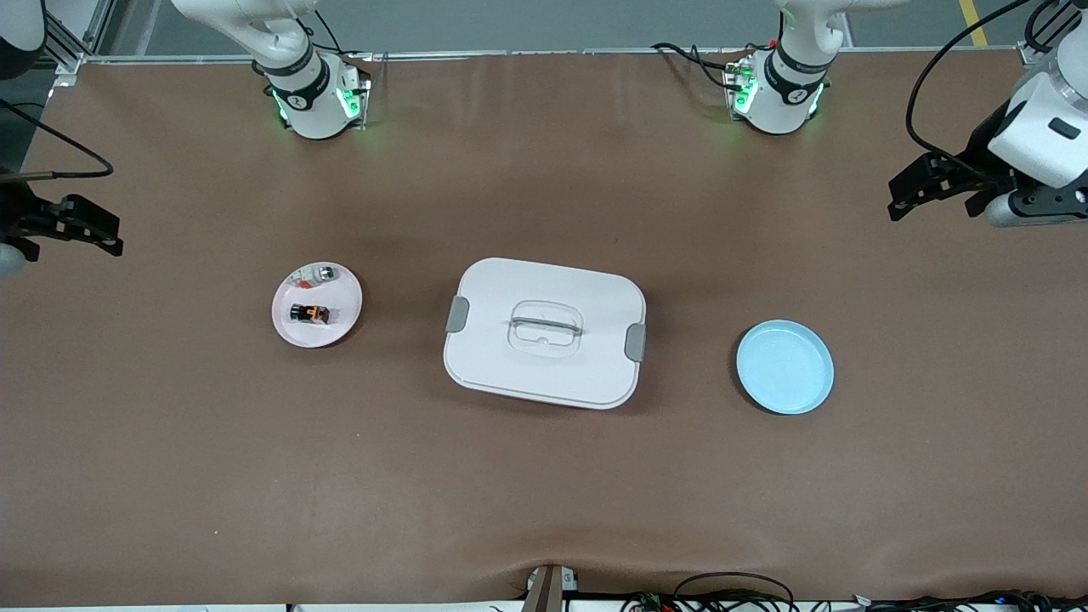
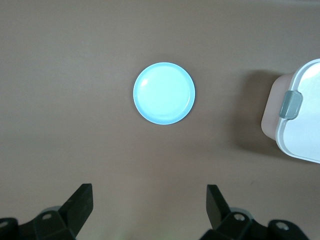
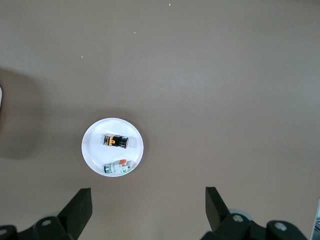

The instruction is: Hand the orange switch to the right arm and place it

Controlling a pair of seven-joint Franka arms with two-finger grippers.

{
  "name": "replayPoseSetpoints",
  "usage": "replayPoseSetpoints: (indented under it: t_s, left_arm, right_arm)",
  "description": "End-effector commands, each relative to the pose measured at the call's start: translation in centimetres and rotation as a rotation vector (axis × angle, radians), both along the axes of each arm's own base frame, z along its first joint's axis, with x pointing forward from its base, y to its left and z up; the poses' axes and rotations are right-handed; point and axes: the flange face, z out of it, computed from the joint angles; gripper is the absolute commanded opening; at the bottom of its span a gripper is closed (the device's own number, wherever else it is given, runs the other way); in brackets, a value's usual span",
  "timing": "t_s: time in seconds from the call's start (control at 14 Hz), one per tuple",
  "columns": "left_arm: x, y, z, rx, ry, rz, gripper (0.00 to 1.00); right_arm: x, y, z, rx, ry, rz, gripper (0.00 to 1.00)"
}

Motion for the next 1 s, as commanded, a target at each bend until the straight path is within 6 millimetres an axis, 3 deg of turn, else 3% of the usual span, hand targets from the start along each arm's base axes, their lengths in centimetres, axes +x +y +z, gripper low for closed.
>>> replayPoseSetpoints:
  t_s: [0.0, 0.21, 0.43, 0.64, 0.93]
  left_arm:
    - [-0.4, 0.3, 0.8, -0.008, -0.003, -0.019, 1.0]
    - [-0.4, 1.1, 0.9, 0.003, -0.008, -0.095, 1.0]
    - [-0.8, 1.1, 1.0, 0.006, 0.012, -0.1, 1.0]
    - [-0.9, 1.3, 0.9, 0.045, 0.021, -0.104, 1.0]
    - [-0.5, 1.3, 2.0, 0.044, -0.004, -0.084, 1.0]
  right_arm:
    - [-0.1, -2.1, 0.7, 0.056, -0.013, -0.053, 1.0]
    - [-0.1, -2.8, 0.6, 0.075, -0.013, -0.064, 1.0]
    - [-0.4, -2.1, 1.4, 0.072, -0.02, -0.053, 1.0]
    - [-2.7, -2.1, 3.9, 0.076, -0.044, -0.075, 1.0]
    - [-6.7, -1.1, 3.9, 0.1, -0.08, -0.187, 1.0]
